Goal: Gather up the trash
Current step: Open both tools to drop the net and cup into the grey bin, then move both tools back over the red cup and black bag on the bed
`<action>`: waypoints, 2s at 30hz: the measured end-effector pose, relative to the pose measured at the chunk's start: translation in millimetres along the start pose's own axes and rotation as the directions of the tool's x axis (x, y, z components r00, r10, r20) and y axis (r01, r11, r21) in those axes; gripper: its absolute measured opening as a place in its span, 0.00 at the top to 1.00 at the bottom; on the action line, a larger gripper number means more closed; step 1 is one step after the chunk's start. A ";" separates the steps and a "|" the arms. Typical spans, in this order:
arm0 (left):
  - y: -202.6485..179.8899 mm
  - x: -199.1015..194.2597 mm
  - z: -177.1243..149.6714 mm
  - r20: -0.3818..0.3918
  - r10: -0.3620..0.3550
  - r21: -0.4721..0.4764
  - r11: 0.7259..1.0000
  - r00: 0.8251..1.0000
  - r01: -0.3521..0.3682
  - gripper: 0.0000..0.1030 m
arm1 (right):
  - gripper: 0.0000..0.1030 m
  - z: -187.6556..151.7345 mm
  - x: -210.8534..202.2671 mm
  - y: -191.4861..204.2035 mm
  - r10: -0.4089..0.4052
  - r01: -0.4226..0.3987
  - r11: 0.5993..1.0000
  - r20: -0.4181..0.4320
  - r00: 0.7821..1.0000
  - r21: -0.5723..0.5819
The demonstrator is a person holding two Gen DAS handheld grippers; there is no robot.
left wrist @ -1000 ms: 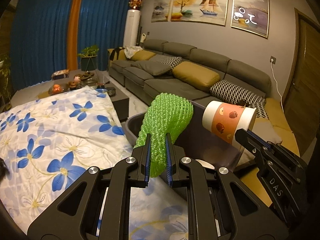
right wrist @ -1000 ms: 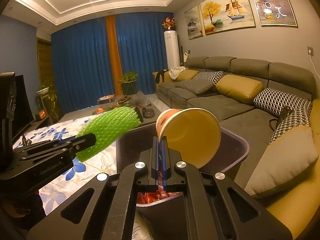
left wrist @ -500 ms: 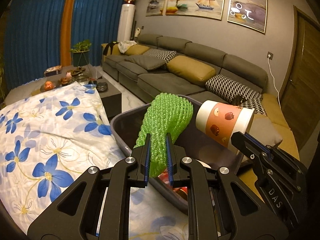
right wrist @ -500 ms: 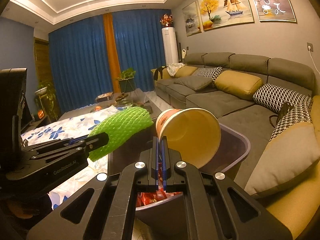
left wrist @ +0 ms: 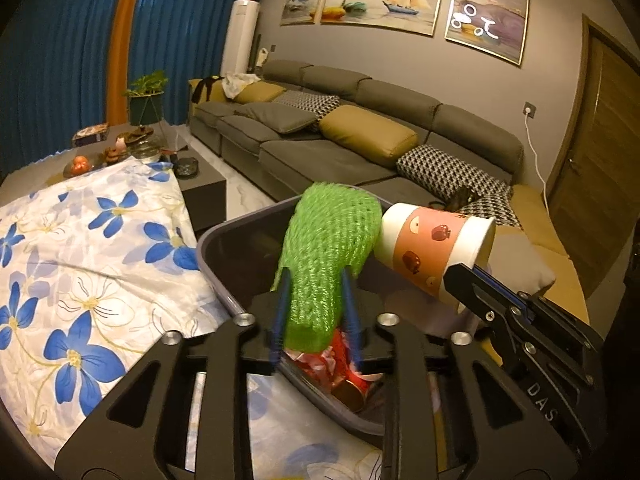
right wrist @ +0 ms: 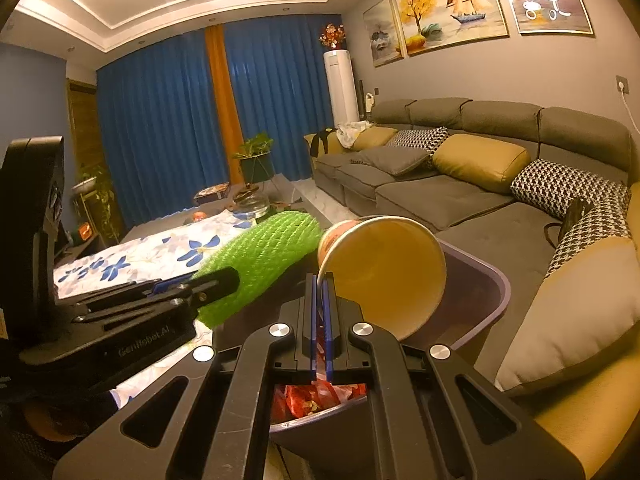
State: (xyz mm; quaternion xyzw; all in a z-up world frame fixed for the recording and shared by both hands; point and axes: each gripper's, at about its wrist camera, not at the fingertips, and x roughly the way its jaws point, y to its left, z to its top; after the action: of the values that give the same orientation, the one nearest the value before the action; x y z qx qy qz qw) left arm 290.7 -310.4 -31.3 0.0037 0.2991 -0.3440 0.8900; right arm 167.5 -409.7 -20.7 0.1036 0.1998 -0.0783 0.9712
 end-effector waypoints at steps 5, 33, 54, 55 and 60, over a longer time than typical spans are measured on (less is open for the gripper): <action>7.0 -6.2 -2.5 0.026 -0.016 -0.048 0.999 1.000 0.018 0.32 | 0.91 -0.1 6.4 -5.8 0.002 -0.002 1.000 -0.013 1.000 0.012; 117.1 -180.9 -63.6 0.088 0.494 -0.237 0.854 0.865 -0.464 0.12 | 0.26 -24.8 -54.5 73.9 0.006 -0.003 0.998 0.061 0.998 -0.055; 257.3 -318.2 -154.8 0.031 0.676 -0.396 0.685 0.736 -0.612 0.12 | 0.25 -48.6 -63.7 226.6 0.253 -0.250 0.953 -0.005 0.967 -0.172; 259.3 -316.9 -155.8 0.025 0.673 -0.393 0.687 0.739 -0.612 0.12 | 0.25 -49.5 -62.9 232.1 0.258 -0.256 0.950 -0.009 0.966 -0.178; 269.8 -297.5 -154.0 -0.026 0.658 -0.364 0.695 0.753 -0.620 0.12 | 0.25 -53.5 -58.5 253.1 0.279 -0.279 0.942 -0.029 0.960 -0.186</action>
State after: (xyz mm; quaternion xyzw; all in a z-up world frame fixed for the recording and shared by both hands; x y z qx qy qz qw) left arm 201.0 109.8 -52.3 -0.0692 0.2873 0.0462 0.9542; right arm 143.5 -146.2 -2.1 0.0385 0.1905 0.0794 0.9777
